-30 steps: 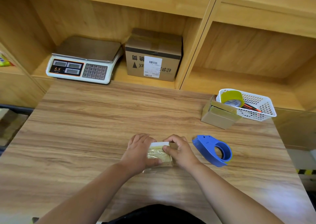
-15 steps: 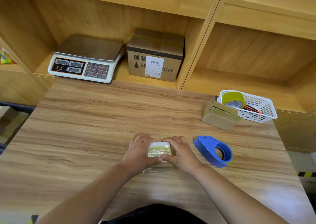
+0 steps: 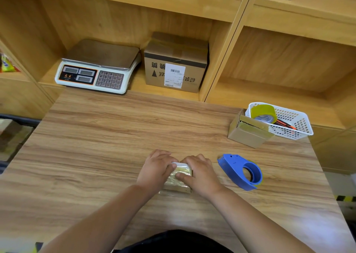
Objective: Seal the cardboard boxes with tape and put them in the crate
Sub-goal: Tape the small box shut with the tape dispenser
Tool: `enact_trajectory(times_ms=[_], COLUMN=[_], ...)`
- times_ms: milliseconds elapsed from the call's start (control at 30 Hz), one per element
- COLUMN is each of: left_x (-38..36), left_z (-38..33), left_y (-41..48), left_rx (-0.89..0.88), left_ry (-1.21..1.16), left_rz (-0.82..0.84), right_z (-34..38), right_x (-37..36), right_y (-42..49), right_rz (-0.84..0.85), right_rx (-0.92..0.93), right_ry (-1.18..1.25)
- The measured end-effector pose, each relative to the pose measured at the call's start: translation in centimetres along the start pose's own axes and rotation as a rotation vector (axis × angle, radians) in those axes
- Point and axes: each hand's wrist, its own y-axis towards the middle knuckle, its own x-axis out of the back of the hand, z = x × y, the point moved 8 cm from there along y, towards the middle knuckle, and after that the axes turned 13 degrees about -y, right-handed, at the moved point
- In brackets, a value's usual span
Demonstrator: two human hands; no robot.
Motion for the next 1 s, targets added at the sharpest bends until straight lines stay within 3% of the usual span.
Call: enact_trajectory(times_ms=[233, 400, 567, 833, 1000], left_x=[-0.2, 0.5, 0.8, 1.1, 1.2], left_z=[-0.3, 1.7, 3.9, 4.2, 2.7], left_y=[0.1, -0.9, -1.6, -1.0, -0.6], left_rx=[-0.024, 0.142, 0.333, 0.302, 0.131], left_ry=[0.017, -0.091, -0.261, -0.193, -0.203], left_rz=[0.004, -0.014, 0.106, 0.055, -0.066], right_z=[0.1, -0.4, -0.3, -0.1, 0.1], right_x=[0.9, 0.9, 0.8, 0.6, 0.0], right_y=[-0.1, -0.5, -0.6, -0.2, -0.3], right_rz=[-0.091, -0.119, -0.109, -0.054, 0.043], right_rx=[-0.063, -0.117, -0.123, -0.103, -0.047], right_ry=[0.013, 0.037, 0.056, 0.001, -0.084])
